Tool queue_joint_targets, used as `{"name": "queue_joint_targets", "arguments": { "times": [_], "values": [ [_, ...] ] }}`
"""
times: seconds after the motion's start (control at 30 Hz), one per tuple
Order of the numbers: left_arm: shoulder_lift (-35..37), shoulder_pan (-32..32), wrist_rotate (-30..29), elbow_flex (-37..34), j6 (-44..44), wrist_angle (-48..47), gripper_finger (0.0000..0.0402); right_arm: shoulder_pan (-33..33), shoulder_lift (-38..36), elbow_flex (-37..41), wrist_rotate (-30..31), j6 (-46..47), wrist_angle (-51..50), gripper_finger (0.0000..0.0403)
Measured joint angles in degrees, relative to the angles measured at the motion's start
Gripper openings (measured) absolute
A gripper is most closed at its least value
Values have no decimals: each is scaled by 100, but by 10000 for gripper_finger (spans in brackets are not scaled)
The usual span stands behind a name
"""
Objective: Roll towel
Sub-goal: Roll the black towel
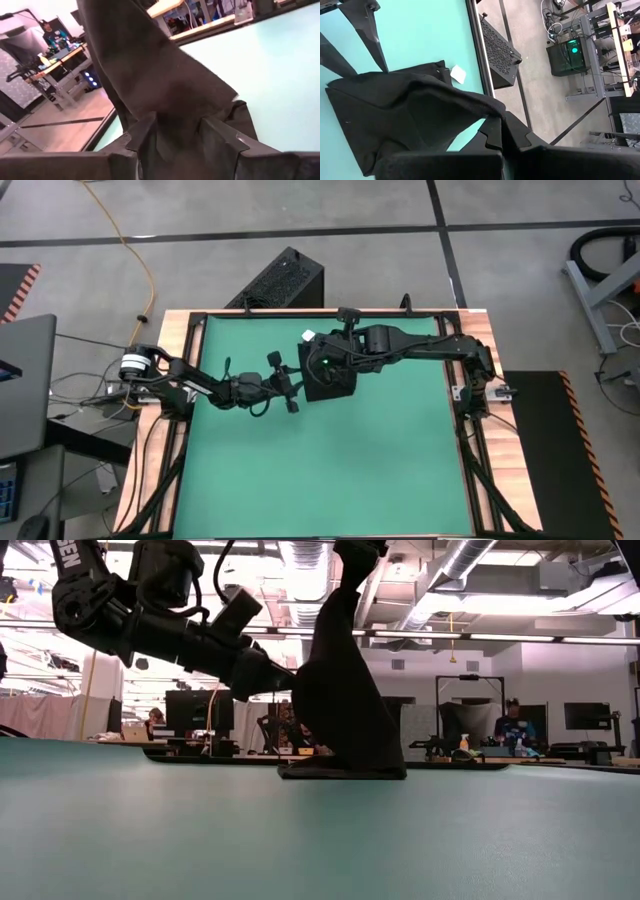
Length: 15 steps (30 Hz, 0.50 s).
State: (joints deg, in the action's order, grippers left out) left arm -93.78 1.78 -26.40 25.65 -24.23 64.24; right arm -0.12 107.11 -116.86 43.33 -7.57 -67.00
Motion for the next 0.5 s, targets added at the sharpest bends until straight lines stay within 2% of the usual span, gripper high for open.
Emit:
{"name": "queue_joint_targets", "arguments": {
  "times": [0.13, 0.27, 0.33, 0.5],
  "values": [
    [0, 2, 40, 0, -9, 6, 86, 0, 0, 0, 0, 1, 0, 7],
    [0, -3, -47, 0, 14, -21, 24, 0, 0, 0, 0, 4, 0, 7],
    [3, -66, -240, 0, 14, -8, 7, 0, 0, -1, 2, 25, -24, 7],
    [336, -421, -1177, 0, -414, 76, 1, -240, 2, -2, 63, 26, -264, 7]
  ]
}}
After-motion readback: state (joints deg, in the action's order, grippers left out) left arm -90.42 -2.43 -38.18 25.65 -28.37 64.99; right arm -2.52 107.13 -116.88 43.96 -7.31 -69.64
